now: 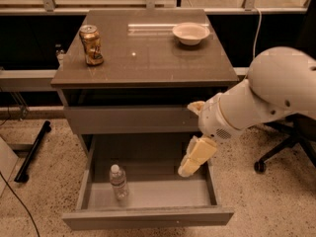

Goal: Pick water bottle from middle drawer and place on counter

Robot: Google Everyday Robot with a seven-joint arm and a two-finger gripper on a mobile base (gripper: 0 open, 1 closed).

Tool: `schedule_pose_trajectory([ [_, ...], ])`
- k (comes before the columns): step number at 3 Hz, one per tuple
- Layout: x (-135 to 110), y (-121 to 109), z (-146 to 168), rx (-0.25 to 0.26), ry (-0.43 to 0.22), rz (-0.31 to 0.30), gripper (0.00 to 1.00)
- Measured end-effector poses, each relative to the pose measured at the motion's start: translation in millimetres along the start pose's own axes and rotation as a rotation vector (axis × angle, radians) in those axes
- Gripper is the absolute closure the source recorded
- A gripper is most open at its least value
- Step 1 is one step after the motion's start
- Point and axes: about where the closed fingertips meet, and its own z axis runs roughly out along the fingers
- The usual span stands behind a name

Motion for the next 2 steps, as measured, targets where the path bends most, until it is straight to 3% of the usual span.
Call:
schedule_pose_trajectory([
  [2,3,-5,73,-0.035,-0.067,0.031,0.00],
])
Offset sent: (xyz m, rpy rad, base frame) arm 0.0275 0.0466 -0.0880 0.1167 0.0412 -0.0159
